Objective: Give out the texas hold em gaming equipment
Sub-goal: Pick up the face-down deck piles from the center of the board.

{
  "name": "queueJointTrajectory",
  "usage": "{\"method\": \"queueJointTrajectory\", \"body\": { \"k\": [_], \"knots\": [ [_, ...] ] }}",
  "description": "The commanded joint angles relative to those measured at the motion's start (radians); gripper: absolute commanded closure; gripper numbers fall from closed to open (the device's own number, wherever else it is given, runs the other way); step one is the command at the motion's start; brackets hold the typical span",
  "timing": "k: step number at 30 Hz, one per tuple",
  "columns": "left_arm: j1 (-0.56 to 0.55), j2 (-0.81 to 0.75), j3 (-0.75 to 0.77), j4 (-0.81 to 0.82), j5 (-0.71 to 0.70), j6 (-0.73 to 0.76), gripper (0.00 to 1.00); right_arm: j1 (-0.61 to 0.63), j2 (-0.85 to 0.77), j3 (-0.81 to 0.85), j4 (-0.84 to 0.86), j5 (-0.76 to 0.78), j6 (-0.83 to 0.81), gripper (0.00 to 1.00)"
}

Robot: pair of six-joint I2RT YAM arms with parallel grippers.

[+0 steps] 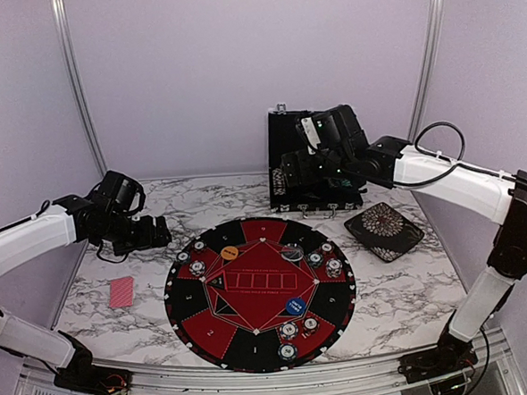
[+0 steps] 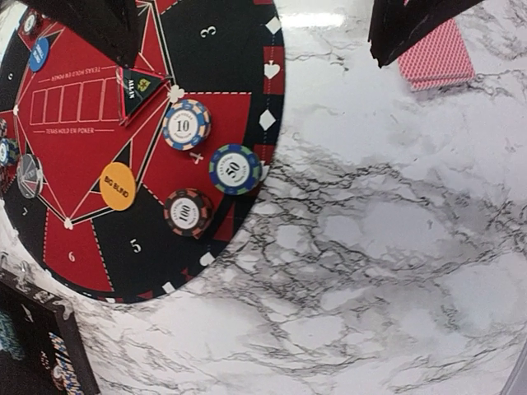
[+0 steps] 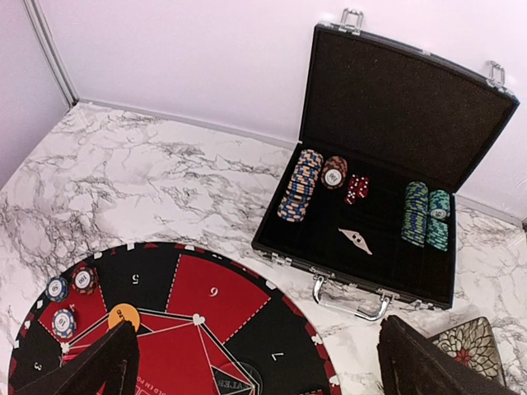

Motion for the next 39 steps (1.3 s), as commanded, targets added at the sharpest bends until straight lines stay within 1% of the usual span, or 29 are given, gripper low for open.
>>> {"method": "queueJointTrajectory", "body": {
  "k": [1, 5, 9, 15, 18, 29, 39],
  "knots": [
    [0.015, -0.064, -0.027, -0.120, -0.128, -0.054, 0.01, -0.019, -0.049, -0.066, 0.142, 0.022, -0.017, 0.02],
    [0.050, -0.103, -0.056, -0.188, -0.176, -0.072, 0.01, -0.042, -0.082, -0.126, 0.207, -0.059, -0.002, 0.02],
    [0.099, -0.139, -0.103, -0.225, -0.179, -0.072, 0.01, -0.065, -0.095, -0.161, 0.246, -0.148, 0.009, 0.01],
    [0.182, -0.153, -0.163, -0.244, -0.115, -0.071, 0.01, -0.065, -0.092, -0.166, 0.250, -0.234, -0.019, 0.02],
    [0.205, -0.137, -0.166, -0.246, -0.115, -0.072, 0.01, -0.065, -0.080, -0.150, 0.225, -0.259, -0.036, 0.01],
    [0.294, 0.026, -0.161, -0.233, -0.024, -0.036, 0.01, -0.065, -0.091, -0.155, 0.218, -0.310, -0.074, 0.02],
    [0.313, 0.144, -0.158, -0.210, 0.031, -0.002, 0.01, -0.065, -0.103, -0.163, 0.223, -0.315, -0.086, 0.02]
  ]
}}
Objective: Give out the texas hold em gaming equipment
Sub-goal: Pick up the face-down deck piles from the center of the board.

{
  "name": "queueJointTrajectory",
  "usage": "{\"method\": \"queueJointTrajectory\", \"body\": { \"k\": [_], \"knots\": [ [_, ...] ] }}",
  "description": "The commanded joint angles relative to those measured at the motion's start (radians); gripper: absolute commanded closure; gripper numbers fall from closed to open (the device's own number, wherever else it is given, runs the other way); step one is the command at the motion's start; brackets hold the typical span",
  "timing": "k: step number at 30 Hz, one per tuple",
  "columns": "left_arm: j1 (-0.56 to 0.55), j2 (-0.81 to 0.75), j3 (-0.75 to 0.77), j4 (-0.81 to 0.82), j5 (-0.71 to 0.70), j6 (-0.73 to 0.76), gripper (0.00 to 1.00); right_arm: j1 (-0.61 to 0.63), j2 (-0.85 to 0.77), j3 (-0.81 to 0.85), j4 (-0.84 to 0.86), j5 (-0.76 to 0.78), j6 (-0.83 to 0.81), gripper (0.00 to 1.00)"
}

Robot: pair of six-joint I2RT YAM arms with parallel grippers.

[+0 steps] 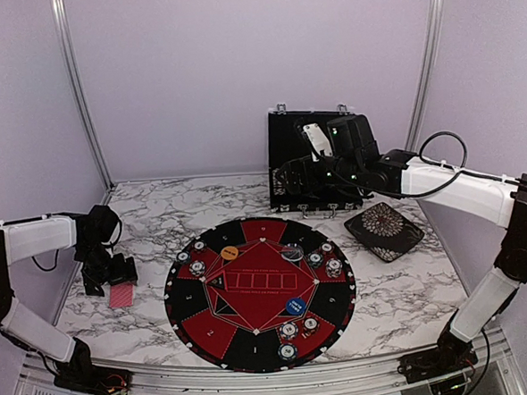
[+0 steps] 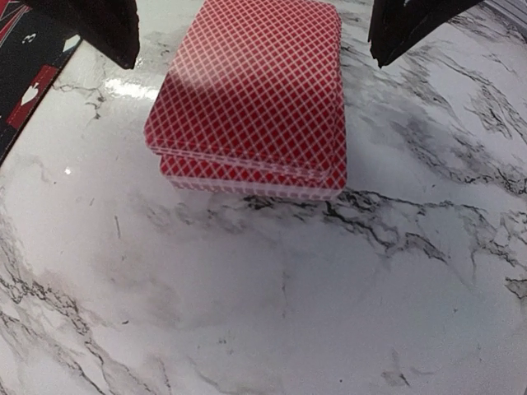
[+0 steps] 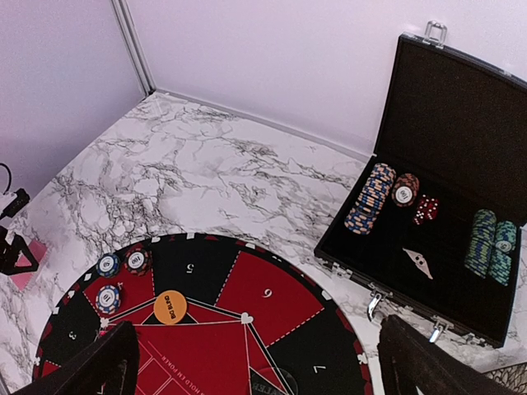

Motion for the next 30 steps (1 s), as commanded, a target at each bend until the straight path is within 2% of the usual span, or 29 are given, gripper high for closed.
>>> {"method": "queueJointTrajectory", "body": {
  "k": [1, 23, 30],
  "knots": [
    [0.007, 0.039, 0.003, 0.002, 0.031, 0.025, 0.01, -0.004, -0.040, 0.005, 0.011, -0.012, -0.018, 0.02],
    [0.007, 0.158, 0.024, 0.018, 0.024, 0.039, 0.02, -0.004, -0.054, -0.003, 0.011, -0.012, -0.022, 0.02],
    [-0.002, 0.152, 0.017, -0.002, 0.077, 0.049, 0.25, -0.005, -0.054, -0.003, 0.013, -0.053, -0.019, 0.02]
  ]
}}
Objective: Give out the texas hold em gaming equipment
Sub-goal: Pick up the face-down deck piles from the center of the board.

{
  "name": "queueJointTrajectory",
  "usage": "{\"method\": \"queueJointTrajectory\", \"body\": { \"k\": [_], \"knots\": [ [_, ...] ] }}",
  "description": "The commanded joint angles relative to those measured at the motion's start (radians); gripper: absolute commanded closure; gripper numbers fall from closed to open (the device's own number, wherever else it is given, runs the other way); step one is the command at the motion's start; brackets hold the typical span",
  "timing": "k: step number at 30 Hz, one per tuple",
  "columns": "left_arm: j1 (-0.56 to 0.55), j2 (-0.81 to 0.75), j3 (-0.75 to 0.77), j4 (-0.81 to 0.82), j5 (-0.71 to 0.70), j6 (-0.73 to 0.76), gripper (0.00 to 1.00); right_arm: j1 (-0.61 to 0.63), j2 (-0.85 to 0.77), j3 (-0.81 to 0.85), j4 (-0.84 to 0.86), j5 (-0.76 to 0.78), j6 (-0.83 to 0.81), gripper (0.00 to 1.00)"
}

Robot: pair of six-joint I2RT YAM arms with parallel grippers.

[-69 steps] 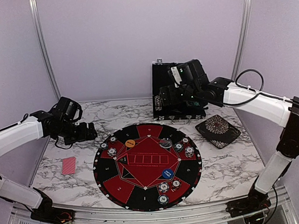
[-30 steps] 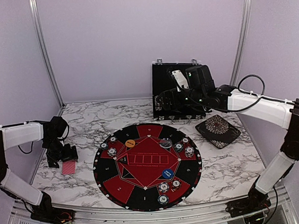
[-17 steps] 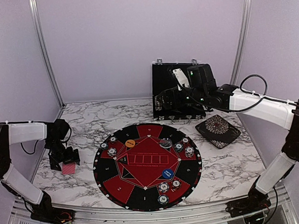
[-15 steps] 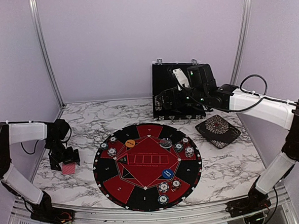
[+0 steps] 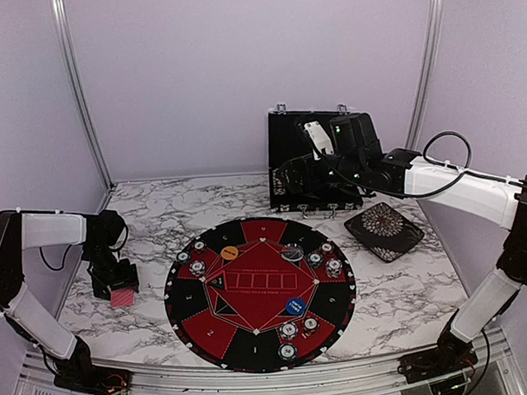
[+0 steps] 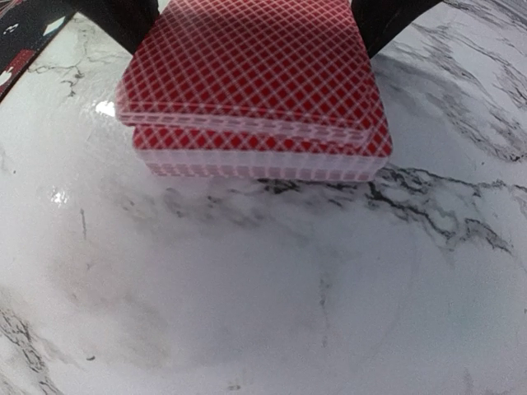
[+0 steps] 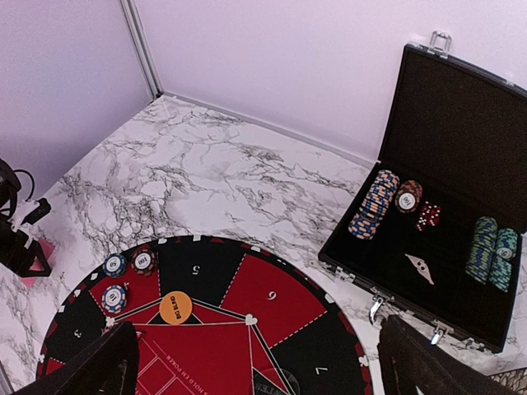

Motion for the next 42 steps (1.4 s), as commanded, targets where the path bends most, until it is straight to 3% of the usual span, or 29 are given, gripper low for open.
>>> {"method": "queueJointTrajectory", "body": {
  "k": [1, 5, 11, 27, 35, 42],
  "knots": [
    [-0.005, 0.016, -0.003, -0.019, 0.039, 0.016, 0.28, -0.004, -0.035, 0.000, 0.013, -0.030, -0.006, 0.02],
    [-0.024, 0.022, 0.017, -0.027, 0.053, 0.018, 0.38, -0.004, -0.025, 0.003, 0.014, -0.040, -0.003, 0.02],
    [-0.098, 0.062, 0.072, -0.031, 0.064, 0.005, 0.46, -0.004, -0.009, 0.005, 0.013, -0.049, 0.003, 0.02],
    [-0.161, 0.057, 0.139, -0.077, 0.034, 0.078, 0.50, -0.004, 0.066, 0.014, 0.019, -0.188, 0.085, 0.01],
    [-0.176, 0.037, 0.188, -0.123, 0.027, 0.103, 0.50, -0.005, 0.138, 0.022, 0.033, -0.312, 0.168, 0.02],
    [-0.257, 0.036, 0.285, -0.191, 0.045, 0.127, 0.51, -0.004, 0.212, 0.032, 0.066, -0.486, 0.283, 0.06]
  ]
}}
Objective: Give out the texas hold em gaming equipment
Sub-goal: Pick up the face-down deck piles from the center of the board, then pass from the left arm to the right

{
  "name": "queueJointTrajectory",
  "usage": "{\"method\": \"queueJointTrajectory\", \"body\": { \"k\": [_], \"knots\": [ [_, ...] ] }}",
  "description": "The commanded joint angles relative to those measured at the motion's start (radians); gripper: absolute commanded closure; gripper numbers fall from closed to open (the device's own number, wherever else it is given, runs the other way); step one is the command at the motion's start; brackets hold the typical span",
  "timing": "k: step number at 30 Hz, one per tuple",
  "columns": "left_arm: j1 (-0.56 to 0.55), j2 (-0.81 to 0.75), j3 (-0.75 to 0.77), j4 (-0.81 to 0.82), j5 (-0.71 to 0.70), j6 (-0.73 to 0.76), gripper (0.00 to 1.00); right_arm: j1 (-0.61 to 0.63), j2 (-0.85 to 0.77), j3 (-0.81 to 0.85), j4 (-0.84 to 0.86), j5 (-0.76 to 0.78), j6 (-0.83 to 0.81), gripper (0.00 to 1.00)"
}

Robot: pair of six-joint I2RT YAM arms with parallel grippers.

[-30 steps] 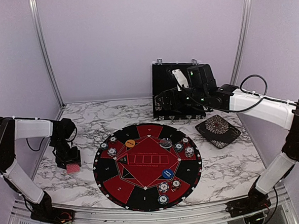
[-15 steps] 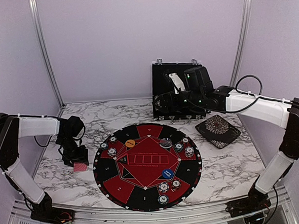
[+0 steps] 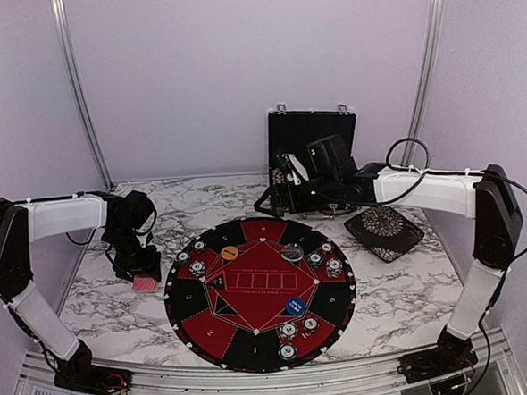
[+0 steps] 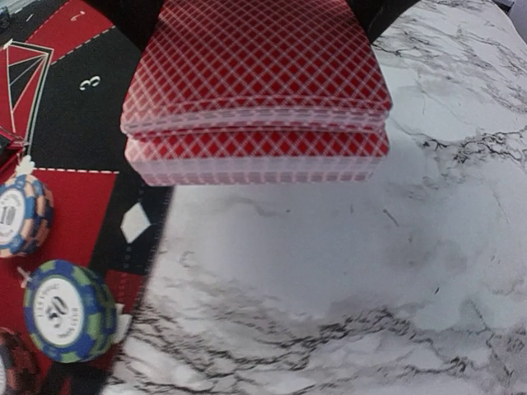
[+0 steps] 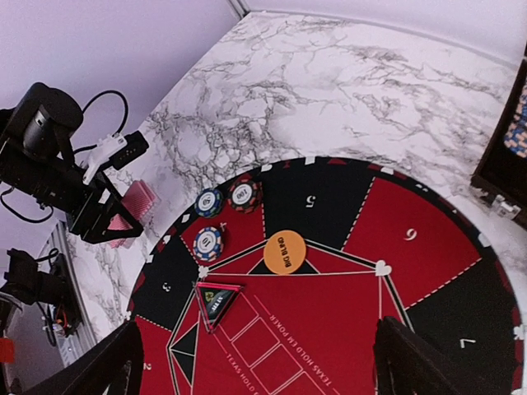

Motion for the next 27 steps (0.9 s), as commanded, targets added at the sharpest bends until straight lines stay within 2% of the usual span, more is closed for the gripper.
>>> {"method": "queueJointTrajectory", "body": {
  "k": [1, 6, 13, 27],
  "knots": [
    [-0.062, -0.030, 0.091, -0.088, 0.010, 0.034, 0.51, -0.004, 0.053, 0.034, 0.056, -0.165, 0.115, 0.06],
    [-0.145, -0.012, 0.186, -0.140, 0.032, 0.048, 0.51, -0.004, 0.134, 0.047, 0.122, -0.302, 0.235, 0.11],
    [-0.239, 0.041, 0.337, -0.234, 0.048, 0.066, 0.51, -0.001, 0.249, 0.022, 0.305, -0.471, 0.440, 0.19],
    [-0.389, 0.128, 0.459, -0.273, 0.070, 0.066, 0.51, 0.044, 0.369, -0.024, 0.621, -0.591, 0.721, 0.21]
  ]
}}
